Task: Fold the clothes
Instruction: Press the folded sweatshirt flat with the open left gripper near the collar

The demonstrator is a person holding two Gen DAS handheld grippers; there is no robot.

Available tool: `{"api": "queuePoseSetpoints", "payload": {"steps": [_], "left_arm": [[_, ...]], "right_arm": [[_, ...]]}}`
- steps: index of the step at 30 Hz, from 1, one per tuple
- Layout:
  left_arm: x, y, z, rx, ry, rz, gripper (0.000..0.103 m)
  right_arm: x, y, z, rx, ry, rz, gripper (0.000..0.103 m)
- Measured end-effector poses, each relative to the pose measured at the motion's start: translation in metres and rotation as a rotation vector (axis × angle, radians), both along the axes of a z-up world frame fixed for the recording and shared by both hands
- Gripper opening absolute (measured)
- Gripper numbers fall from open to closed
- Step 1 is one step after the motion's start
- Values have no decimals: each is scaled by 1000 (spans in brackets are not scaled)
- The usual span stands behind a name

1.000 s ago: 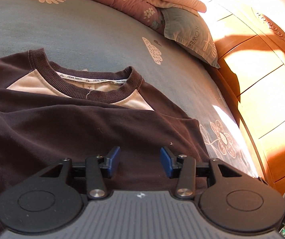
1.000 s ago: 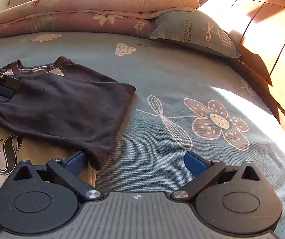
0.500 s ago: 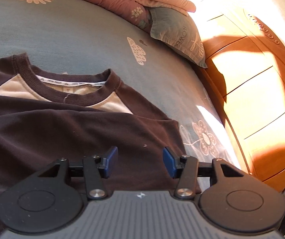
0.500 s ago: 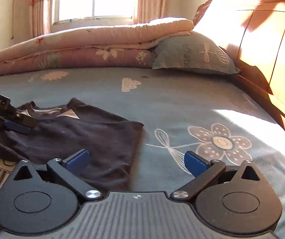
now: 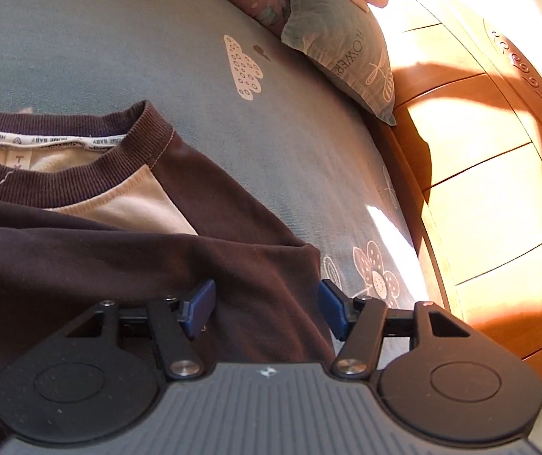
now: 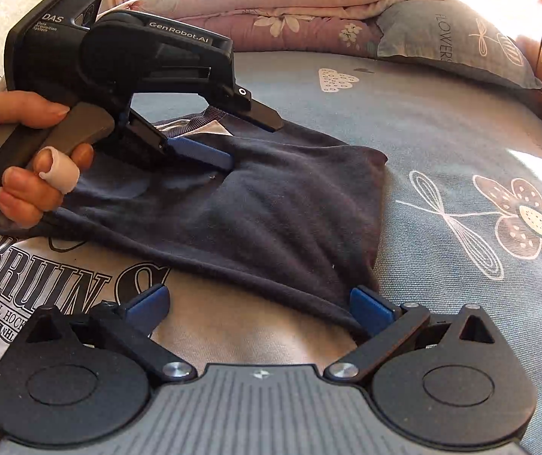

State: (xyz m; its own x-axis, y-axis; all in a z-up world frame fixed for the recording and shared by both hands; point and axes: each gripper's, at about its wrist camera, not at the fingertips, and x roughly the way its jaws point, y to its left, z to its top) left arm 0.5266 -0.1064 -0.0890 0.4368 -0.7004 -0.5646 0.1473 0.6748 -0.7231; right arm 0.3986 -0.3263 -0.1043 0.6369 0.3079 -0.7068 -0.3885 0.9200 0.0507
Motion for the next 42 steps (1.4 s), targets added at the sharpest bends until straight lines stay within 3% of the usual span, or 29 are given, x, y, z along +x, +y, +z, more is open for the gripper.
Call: {"api": "queuePoseSetpoints", "payload": {"steps": [4, 7, 12, 16, 21, 27, 30, 36, 40, 42], "left_arm": [[-1, -9, 1, 41, -31, -3, 68], [6, -8, -13, 44, 53, 4, 68], [4, -11, 2, 64, 71, -42, 68], [16, -40, 17, 18, 35, -119, 69], [46, -94, -7, 29, 87, -186, 69], [73, -119, -11, 62, 15, -149, 69], [72, -113, 3, 75, 14, -142, 69], [35, -64, 38, 78, -16, -192, 74], [27, -40, 22, 132, 24, -157, 74], [32, -30, 5, 120, 39, -117, 74]], "right_arm": [[-9, -2, 10, 34, -50, 6, 103], [-15, -8, 25, 107, -183, 34, 103], [0, -7, 11, 108, -103, 25, 103], [12, -7, -1, 109, -38, 17, 103], [16, -5, -7, 88, -21, 17, 103], [14, -2, -9, 51, -32, 22, 103], [13, -4, -10, 50, -35, 29, 103], [13, -9, -9, 66, -30, 19, 103], [14, -10, -9, 67, -29, 10, 103], [11, -7, -9, 58, -32, 9, 103]]}}
